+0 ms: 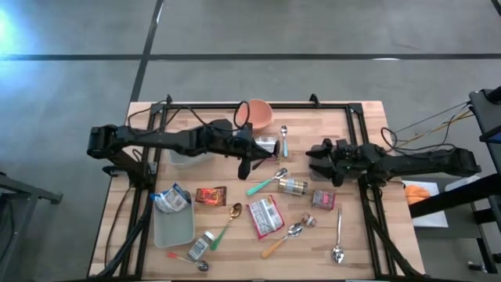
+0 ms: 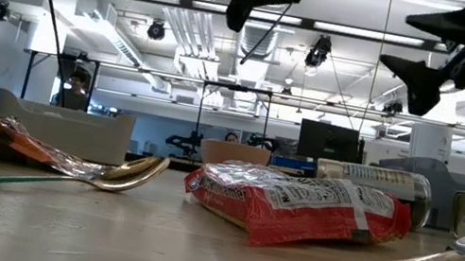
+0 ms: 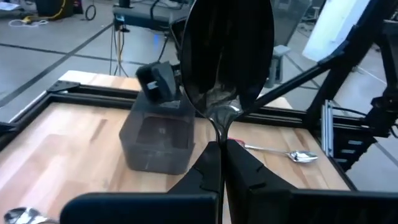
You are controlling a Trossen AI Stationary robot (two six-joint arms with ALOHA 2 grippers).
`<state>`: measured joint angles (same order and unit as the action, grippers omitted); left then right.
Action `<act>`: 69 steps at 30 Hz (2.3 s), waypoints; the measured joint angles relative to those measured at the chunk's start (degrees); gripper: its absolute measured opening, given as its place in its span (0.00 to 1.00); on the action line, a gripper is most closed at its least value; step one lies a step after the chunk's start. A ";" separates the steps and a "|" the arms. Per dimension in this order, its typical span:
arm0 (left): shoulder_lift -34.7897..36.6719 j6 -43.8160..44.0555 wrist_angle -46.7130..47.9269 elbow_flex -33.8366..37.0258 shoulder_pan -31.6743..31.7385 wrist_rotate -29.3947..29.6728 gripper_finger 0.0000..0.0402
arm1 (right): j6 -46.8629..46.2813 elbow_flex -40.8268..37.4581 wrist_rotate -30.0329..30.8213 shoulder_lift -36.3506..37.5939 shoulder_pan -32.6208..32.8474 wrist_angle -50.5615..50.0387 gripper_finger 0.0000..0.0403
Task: Pick & Place Food Item
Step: Put the black spoon into the black bin
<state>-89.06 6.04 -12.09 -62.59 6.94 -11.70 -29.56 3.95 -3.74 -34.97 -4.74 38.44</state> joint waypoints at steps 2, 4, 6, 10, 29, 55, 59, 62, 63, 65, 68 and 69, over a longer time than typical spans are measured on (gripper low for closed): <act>0.00 0.00 -1.42 -0.06 0.04 0.07 0.00 | 0.85 3.41 -0.83 -3.53 0.01 -2.38 0.74; 0.00 0.00 -2.52 -0.09 0.09 0.11 0.00 | 2.63 7.69 -1.31 -7.34 0.01 -3.92 0.74; 0.01 0.00 -3.20 -0.09 0.07 0.08 0.00 | 4.66 12.24 -1.43 -11.21 0.01 -5.97 0.74; 0.15 -0.02 -3.48 -0.47 0.08 0.04 0.00 | 7.62 19.65 -1.38 -19.14 0.15 -9.61 0.74; 0.26 -3.26 -7.39 -3.13 0.30 -9.60 0.00 | 19.59 41.16 -1.28 -40.19 2.65 -9.99 0.74; 0.26 -2.43 -7.15 -3.13 0.61 -11.39 0.09 | 18.36 41.80 -0.99 -39.40 2.80 -13.13 0.03; 0.26 -2.55 -6.80 -3.10 0.61 -11.69 0.15 | 17.94 41.80 -0.81 -39.34 2.78 -14.18 0.03; 0.25 -2.60 -6.50 -3.08 0.68 -11.75 0.18 | 17.52 41.80 -0.73 -39.31 2.78 -14.71 0.03; 0.26 -2.60 -6.45 -3.08 0.68 -11.76 0.19 | 17.52 41.80 -0.64 -39.27 2.76 -14.93 0.03; 0.24 -2.60 -6.13 -3.08 0.72 -11.86 0.22 | 17.25 41.80 -0.39 -39.18 2.76 -15.60 0.02; 0.43 -2.62 -5.30 -3.08 0.72 -11.87 0.26 | 17.15 41.80 0.65 -39.02 2.76 -16.46 0.02; 0.63 -2.65 -4.76 -3.08 0.76 -11.87 0.27 | 17.13 41.80 0.76 -38.86 2.76 -17.13 0.02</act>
<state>-88.42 3.39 -16.85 -65.67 7.70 -23.57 -12.43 45.76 -2.98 -73.82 -1.98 21.31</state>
